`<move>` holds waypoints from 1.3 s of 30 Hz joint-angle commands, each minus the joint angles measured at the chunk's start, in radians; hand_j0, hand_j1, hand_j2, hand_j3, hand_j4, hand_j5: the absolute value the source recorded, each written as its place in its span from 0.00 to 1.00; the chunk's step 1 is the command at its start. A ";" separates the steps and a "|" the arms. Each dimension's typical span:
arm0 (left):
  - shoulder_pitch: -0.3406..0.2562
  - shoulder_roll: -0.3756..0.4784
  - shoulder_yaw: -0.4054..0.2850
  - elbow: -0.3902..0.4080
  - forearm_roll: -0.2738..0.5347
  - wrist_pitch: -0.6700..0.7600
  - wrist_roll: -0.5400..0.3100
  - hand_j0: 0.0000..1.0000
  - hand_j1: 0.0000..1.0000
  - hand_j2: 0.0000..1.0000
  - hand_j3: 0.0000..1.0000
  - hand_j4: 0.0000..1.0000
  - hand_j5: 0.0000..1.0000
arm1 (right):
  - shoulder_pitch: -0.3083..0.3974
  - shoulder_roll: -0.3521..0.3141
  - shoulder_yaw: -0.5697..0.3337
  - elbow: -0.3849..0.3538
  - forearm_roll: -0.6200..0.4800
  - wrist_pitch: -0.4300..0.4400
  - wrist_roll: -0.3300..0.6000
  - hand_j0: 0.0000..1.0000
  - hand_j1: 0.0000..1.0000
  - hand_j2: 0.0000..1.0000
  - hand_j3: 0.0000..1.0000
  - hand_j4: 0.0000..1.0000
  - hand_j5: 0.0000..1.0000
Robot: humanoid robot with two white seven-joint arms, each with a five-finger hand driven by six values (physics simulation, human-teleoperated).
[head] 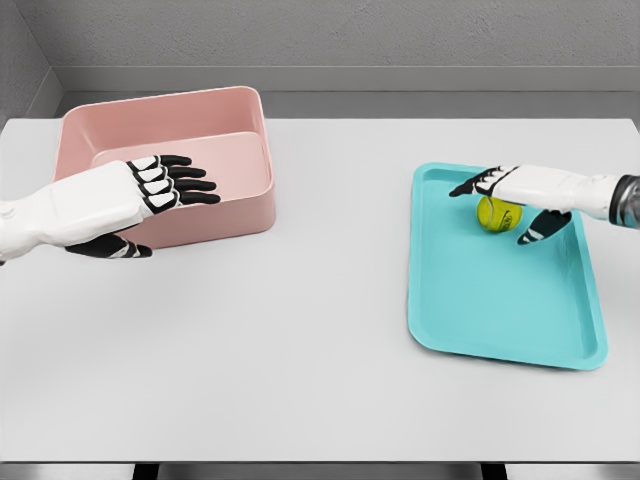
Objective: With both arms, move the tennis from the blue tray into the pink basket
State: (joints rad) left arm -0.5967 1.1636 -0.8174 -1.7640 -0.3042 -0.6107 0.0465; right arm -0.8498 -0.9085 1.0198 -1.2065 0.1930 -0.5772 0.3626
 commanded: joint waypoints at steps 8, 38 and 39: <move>-0.002 0.004 0.000 0.000 0.007 0.000 0.001 1.00 1.00 1.00 1.00 1.00 1.00 | -0.020 0.026 0.032 0.033 0.016 0.062 0.002 1.00 1.00 1.00 1.00 1.00 1.00; -0.003 0.008 0.034 0.000 0.003 0.000 -0.007 1.00 1.00 1.00 1.00 1.00 1.00 | -0.072 0.077 0.088 0.140 0.017 0.082 0.001 0.95 0.95 0.95 0.95 0.95 0.95; -0.003 0.008 0.038 0.000 0.003 0.000 -0.007 1.00 1.00 1.00 1.00 1.00 1.00 | -0.072 0.077 0.088 0.140 0.017 0.080 0.001 0.95 0.95 0.95 0.95 0.95 0.95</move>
State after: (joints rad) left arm -0.5998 1.1710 -0.7872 -1.7641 -0.3070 -0.6107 0.0405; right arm -0.9234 -0.8350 1.1079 -1.0732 0.2143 -0.4980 0.3639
